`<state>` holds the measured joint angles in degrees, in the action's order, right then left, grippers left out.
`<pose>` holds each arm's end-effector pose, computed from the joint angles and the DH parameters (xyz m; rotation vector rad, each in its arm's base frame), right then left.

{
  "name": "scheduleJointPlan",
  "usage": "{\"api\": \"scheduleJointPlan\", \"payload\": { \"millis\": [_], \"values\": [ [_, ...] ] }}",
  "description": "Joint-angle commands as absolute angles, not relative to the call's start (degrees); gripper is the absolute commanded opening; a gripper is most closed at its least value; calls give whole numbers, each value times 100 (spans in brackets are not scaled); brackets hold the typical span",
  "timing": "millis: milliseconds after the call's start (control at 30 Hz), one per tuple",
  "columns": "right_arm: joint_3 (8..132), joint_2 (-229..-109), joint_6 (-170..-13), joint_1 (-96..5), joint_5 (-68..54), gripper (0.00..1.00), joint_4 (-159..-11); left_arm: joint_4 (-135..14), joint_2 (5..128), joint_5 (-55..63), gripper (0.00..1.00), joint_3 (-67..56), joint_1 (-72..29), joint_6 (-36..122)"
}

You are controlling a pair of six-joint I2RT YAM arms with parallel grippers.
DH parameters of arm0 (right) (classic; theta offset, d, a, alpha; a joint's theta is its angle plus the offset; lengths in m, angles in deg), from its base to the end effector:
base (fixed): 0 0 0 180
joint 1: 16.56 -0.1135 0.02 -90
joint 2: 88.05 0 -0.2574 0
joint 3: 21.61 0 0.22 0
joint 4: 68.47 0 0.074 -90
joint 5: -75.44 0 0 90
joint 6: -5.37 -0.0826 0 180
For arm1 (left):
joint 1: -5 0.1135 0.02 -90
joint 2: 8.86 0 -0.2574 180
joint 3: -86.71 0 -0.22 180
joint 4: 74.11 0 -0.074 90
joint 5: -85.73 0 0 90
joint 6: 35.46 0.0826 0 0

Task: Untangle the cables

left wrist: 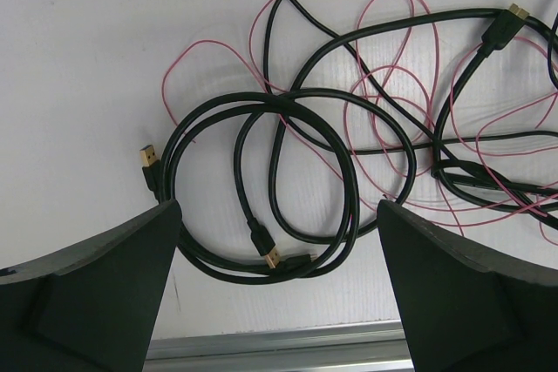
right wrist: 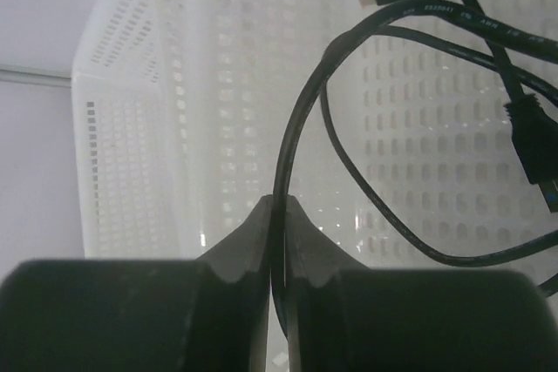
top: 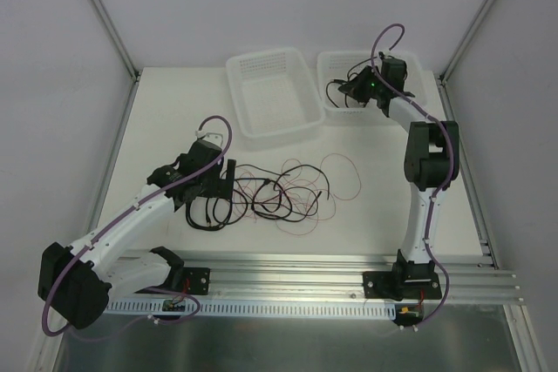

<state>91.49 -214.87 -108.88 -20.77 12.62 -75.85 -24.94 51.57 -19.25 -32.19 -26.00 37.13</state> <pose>0.5214 0.0762 0.2143 0.0209 1.9774 0.7861 0.1952 -0.0924 0.2248 0.1638 2.3757 -0.0842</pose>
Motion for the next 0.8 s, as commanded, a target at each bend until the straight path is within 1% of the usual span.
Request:
{"api": "scheduleJointPlan", "payload": {
  "millis": [0,67,100,133,167,233,267,333,367,400,433,567,767],
  "values": [
    [8897,-21303,-11302,-2000,972,11,-7384,-2445,5126,-1824,96,-3132,-2550,3617],
    [8887,-21233,-11276,-1982,787,15,-7699,-2445,5108,-1824,96,-3132,-2550,3617],
    [8861,-21206,-11267,-1956,690,22,-7787,-2445,5091,-1824,96,-3123,-2541,3626],
    [8861,-21189,-11250,-1947,646,27,-7849,-2445,5091,-1833,96,-3123,-2550,3626],
    [8861,-21119,-11206,-1938,619,33,-7919,-2436,5091,-1824,96,-3132,-2541,3626],
    [8957,-21040,-11048,-1920,636,39,-8138,-2445,5056,-1824,96,-3132,-2550,3617],
    [9044,-20944,-10804,-1920,584,46,-8331,-2436,5047,-1824,96,-3132,-2541,3617],
    [9229,-20803,-10583,-1929,408,52,-8850,-2445,5029,-1824,96,-3132,-2550,3609],
    [9273,-20602,-10399,-1920,329,58,-8999,-2445,5021,-1824,96,-3123,-2550,3608],
    [9291,-20504,-10301,-1920,146,61,-9262,-2436,5003,-1815,96,-3123,-2550,3608],
    [9291,-20373,-10222,-1920,74,66,-9378,-2445,4977,-1807,96,-3123,-2541,3608],
    [9134,-19583,-9783,-1990,-390,75,-10054,-2453,4898,-1780,96,-3132,-2541,3573],
    [8528,-18422,-8983,-2341,-848,79,-10888,-2453,4862,-1640,96,-3132,-2541,3529]
  ]
}}
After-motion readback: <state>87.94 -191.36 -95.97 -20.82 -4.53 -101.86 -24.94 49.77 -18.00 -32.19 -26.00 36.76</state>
